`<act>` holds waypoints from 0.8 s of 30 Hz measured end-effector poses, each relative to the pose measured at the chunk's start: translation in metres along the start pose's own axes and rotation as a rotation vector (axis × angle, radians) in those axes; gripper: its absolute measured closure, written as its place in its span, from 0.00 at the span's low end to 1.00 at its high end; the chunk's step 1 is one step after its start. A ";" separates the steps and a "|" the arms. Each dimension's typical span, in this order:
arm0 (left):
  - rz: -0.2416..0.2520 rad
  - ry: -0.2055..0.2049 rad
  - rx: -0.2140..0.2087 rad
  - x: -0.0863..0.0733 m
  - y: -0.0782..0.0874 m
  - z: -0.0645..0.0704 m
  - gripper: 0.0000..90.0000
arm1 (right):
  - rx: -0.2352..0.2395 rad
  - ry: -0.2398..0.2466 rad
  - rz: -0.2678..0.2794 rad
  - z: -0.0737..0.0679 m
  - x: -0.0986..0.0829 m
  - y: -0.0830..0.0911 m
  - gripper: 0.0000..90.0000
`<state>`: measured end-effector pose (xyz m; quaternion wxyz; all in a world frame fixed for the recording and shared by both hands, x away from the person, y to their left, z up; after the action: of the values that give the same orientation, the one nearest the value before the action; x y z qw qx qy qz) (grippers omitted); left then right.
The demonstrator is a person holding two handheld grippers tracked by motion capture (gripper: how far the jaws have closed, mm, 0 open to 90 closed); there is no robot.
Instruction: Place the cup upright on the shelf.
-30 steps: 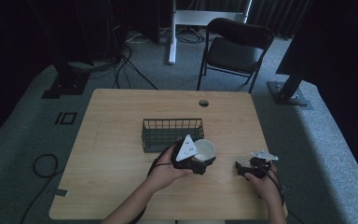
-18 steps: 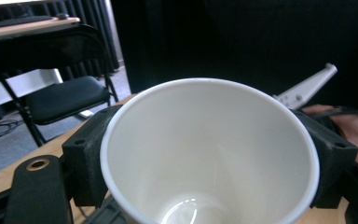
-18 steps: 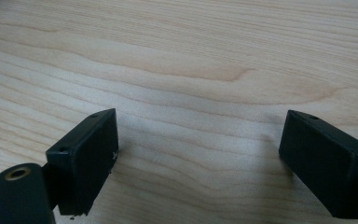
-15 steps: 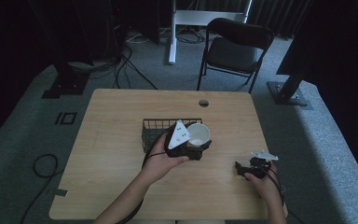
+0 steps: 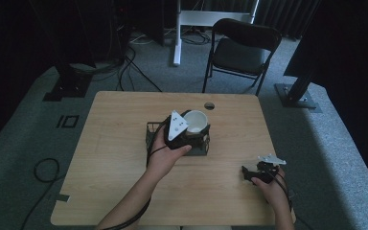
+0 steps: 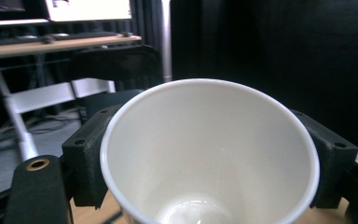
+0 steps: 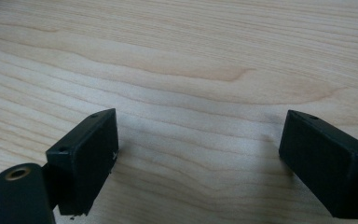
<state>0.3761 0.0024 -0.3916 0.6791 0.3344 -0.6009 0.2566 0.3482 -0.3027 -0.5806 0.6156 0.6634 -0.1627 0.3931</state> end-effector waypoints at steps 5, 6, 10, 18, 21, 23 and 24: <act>0.012 0.044 0.064 -0.003 -0.009 -0.014 0.22 | 0.000 -0.001 0.000 0.000 0.000 0.000 0.13; 0.014 0.052 0.086 -0.004 -0.011 -0.017 0.22 | 0.000 -0.001 0.000 0.000 0.000 0.000 0.13; -0.003 0.081 0.161 -0.015 -0.022 -0.030 0.22 | 0.000 -0.002 -0.001 0.000 0.000 0.000 0.13; -0.031 0.119 0.220 -0.037 -0.034 -0.046 0.22 | -0.001 0.000 0.000 0.000 0.000 0.000 0.13; -0.046 0.136 0.240 -0.047 -0.039 -0.051 0.22 | 0.000 -0.003 0.000 0.000 0.000 0.000 0.13; -0.049 0.144 0.246 -0.049 -0.040 -0.053 0.22 | 0.000 -0.001 0.000 0.000 0.000 0.000 0.13; -0.065 0.166 0.242 -0.055 -0.044 -0.054 0.22 | 0.000 -0.001 -0.001 0.000 0.000 0.000 0.13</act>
<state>0.4360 0.0187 -0.4553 0.6894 0.4107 -0.4960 0.3317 0.3480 -0.3026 -0.5807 0.6155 0.6638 -0.1628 0.3924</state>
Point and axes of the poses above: each handheld gripper's, and its own axes: y roughly backward along the jaws, x roughly out of its top, z roughly to its right, the point moved 4 cm from there along -y, roughly forward along the jaws, and after that the axes turned 6 degrees about y, right-handed, at the moved point
